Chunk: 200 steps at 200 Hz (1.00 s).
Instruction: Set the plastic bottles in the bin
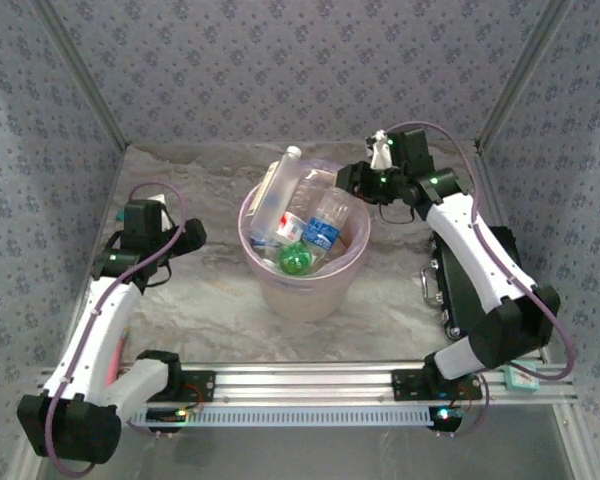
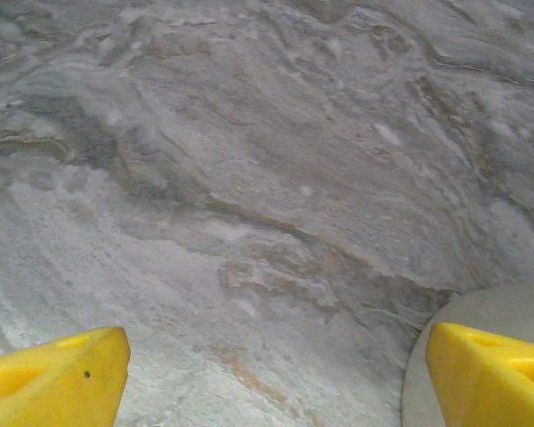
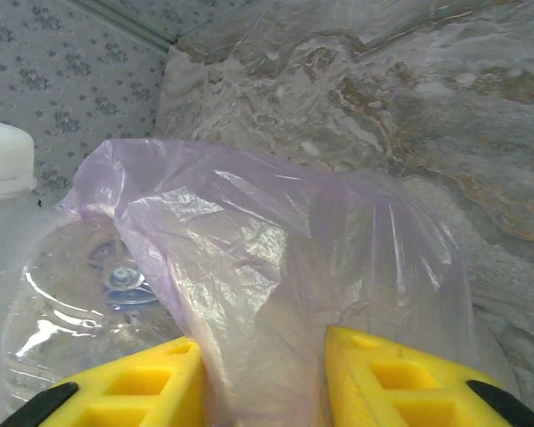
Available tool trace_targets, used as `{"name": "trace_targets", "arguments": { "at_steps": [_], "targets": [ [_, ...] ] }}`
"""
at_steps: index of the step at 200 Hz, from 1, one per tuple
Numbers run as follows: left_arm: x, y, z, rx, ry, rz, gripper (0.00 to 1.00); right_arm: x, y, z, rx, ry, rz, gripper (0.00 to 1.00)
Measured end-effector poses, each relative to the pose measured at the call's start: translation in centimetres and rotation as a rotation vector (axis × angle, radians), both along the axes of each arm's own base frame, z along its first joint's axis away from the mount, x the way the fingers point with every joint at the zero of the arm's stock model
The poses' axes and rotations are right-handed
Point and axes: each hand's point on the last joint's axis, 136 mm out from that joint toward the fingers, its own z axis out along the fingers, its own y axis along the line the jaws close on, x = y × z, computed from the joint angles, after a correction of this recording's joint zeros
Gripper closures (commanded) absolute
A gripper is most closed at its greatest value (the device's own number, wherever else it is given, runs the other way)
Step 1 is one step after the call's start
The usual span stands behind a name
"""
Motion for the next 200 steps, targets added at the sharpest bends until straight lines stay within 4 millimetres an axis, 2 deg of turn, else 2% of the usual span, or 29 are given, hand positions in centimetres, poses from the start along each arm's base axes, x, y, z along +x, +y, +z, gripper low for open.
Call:
{"name": "trace_targets", "arguments": {
  "at_steps": [18, 43, 62, 79, 95, 104, 120, 132, 176, 200],
  "targets": [
    [0.2, 0.8, -0.9, 0.025, -0.006, 0.032, 0.12, 0.2, 0.3, 1.2, -0.004, -0.023, 0.005, 0.54],
    [0.1, 1.5, -2.0, 0.054, -0.01, 0.062, 0.12, 0.6, -1.2, 3.7, -0.03, -0.085, -0.023, 0.43],
    [0.3, 1.9, -2.2, 0.061, -0.022, 0.077, 0.11, 0.6, -3.4, 4.9, -0.054, -0.117, -0.064, 0.35],
    [0.5, 2.2, -2.3, 0.069, -0.032, 0.09, 0.11, 0.4, -5.9, 5.3, -0.081, -0.131, -0.109, 0.23],
    [0.7, 2.6, -2.8, 0.085, -0.042, 0.104, 0.09, 0.1, -8.4, 5.2, -0.112, -0.15, -0.151, 0.01],
    [0.7, 2.9, -3.3, 0.101, -0.046, 0.113, 0.07, -0.1, -9.7, 4.7, -0.14, -0.164, -0.171, 0.0],
    [0.6, 3.7, -4.4, 0.144, -0.053, 0.136, 0.01, 0.1, -12.0, 3.0, -0.211, -0.188, -0.208, 0.0],
    [0.6, 4.4, -5.2, 0.183, -0.063, 0.158, 0.0, 0.5, -13.2, 1.2, -0.282, -0.214, -0.22, 0.0],
    [1.7, 7.2, -8.1, 0.326, -0.081, 0.228, 0.0, 1.9, -16.4, -9.6, -0.584, -0.221, -0.261, 0.0],
    [3.3, 7.4, -9.0, 0.373, -0.1, 0.21, 0.0, 3.2, -17.7, -13.4, -0.666, -0.222, -0.28, 0.0]
  ]
}}
